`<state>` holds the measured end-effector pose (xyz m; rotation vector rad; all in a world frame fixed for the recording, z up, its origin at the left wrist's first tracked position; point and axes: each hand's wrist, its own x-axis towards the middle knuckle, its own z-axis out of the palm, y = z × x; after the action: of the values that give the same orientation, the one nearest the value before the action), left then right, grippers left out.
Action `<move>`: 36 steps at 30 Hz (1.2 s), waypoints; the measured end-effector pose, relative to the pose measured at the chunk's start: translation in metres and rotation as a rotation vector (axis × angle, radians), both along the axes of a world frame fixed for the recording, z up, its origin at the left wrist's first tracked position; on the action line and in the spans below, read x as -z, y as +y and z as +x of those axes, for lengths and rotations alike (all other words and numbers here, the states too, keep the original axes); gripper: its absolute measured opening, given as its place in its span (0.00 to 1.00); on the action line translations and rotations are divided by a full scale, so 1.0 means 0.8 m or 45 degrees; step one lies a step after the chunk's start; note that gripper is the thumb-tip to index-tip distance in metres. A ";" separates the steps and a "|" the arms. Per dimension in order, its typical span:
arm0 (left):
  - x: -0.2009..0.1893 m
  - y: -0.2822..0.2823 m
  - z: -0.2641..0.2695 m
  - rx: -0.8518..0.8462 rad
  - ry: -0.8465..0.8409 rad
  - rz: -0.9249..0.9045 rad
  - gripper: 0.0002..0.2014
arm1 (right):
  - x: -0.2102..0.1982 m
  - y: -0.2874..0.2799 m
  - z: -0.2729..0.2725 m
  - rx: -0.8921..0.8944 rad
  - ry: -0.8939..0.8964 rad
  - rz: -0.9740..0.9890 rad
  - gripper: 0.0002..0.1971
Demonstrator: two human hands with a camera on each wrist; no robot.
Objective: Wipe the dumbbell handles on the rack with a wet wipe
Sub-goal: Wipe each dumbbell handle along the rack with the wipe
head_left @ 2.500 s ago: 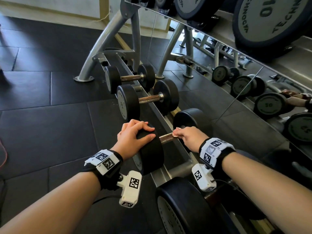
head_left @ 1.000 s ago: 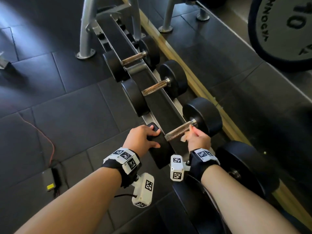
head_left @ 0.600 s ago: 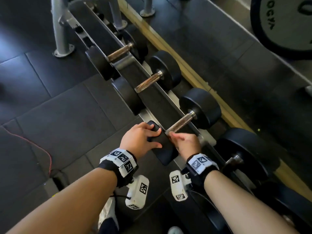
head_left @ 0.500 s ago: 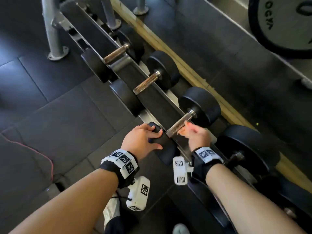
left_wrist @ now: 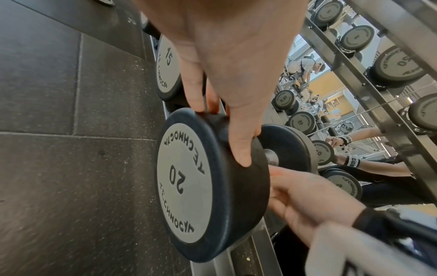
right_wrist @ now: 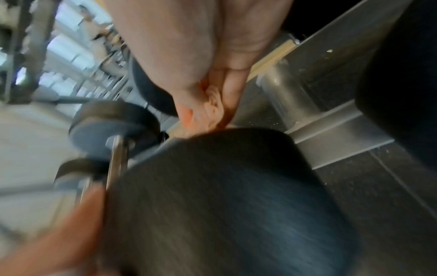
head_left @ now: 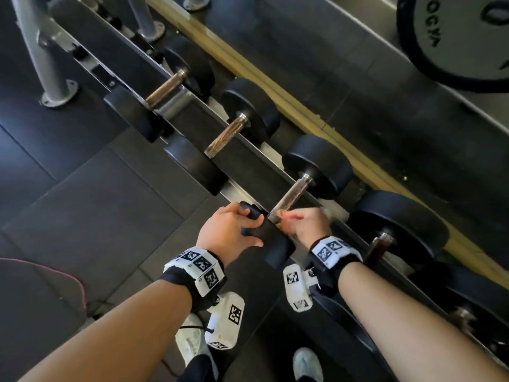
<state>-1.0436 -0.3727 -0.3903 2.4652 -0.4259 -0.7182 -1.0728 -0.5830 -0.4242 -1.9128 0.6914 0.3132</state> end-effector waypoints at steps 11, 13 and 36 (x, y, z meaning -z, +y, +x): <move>0.006 0.003 0.002 -0.029 0.014 -0.034 0.21 | 0.012 0.020 0.004 0.370 -0.073 -0.071 0.06; 0.004 0.002 0.005 -0.019 0.028 -0.035 0.21 | 0.006 0.024 -0.009 0.134 0.006 -0.080 0.06; -0.029 0.020 0.008 0.191 0.165 -0.066 0.23 | -0.034 0.024 0.019 -0.372 0.261 -0.403 0.07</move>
<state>-1.0370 -0.3568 -0.3669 2.3405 -0.5762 -0.9110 -1.0579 -0.5641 -0.3967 -2.3119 0.6214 0.6207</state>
